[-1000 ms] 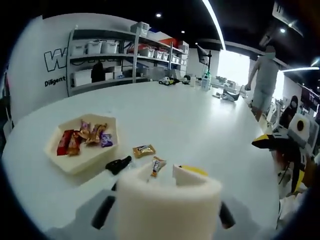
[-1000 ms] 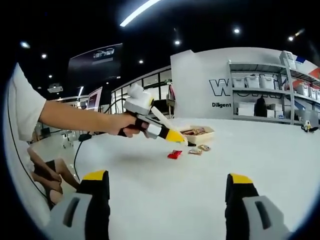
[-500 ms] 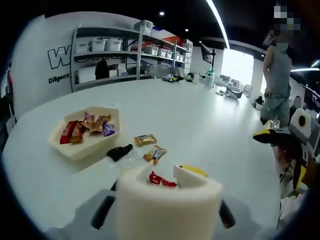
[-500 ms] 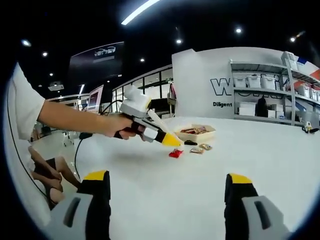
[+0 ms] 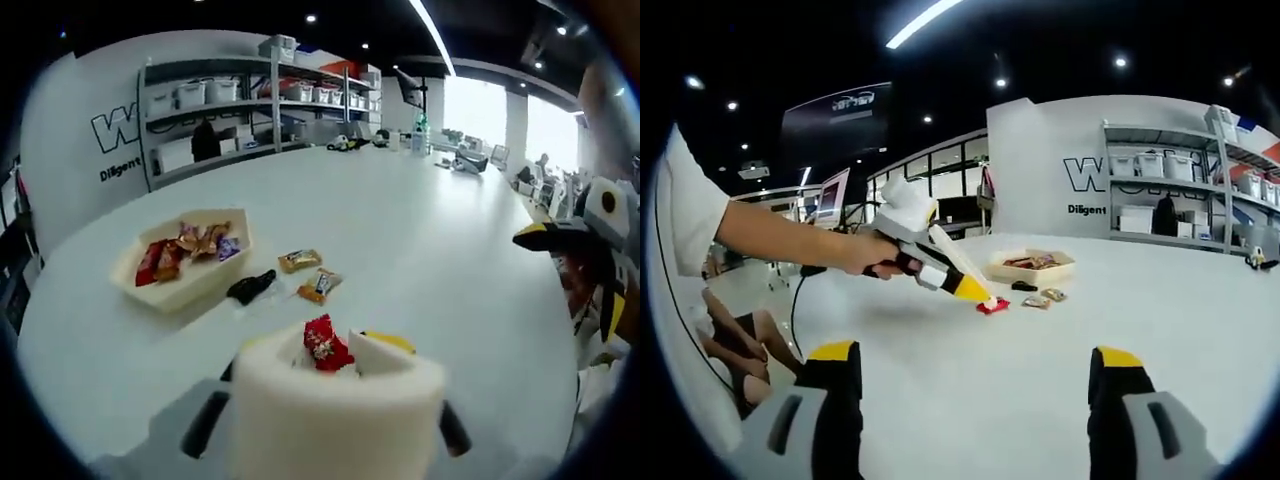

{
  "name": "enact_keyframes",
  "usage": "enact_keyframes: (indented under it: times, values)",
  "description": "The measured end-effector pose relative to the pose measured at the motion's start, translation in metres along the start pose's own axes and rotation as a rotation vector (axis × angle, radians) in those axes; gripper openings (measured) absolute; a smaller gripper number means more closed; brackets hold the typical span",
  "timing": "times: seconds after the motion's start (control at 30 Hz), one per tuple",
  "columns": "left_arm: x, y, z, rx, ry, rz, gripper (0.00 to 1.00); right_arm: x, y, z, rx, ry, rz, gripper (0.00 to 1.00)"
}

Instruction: Place the target food into the container with the food tongs after gripping and lifting it, then release it inside without dropping or visibly crushing the food.

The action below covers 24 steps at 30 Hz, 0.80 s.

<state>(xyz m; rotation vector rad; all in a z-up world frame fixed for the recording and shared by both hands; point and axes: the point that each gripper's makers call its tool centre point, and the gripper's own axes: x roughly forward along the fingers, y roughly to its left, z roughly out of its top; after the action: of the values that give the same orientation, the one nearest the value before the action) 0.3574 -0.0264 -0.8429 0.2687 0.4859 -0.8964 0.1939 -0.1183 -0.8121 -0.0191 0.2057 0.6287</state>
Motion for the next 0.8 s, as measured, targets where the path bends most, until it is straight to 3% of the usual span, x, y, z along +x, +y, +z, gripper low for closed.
enact_keyframes:
  times: [0.3, 0.8]
  values:
    - [-0.008, 0.006, 0.001, -0.018, -0.012, 0.007, 0.25, 0.003, 0.006, 0.001, -0.010, 0.003, 0.011, 0.93]
    - [0.012, 0.005, -0.004, -0.103, 0.035, 0.034, 0.26, -0.003, 0.004, -0.004, -0.007, 0.016, -0.003, 0.92]
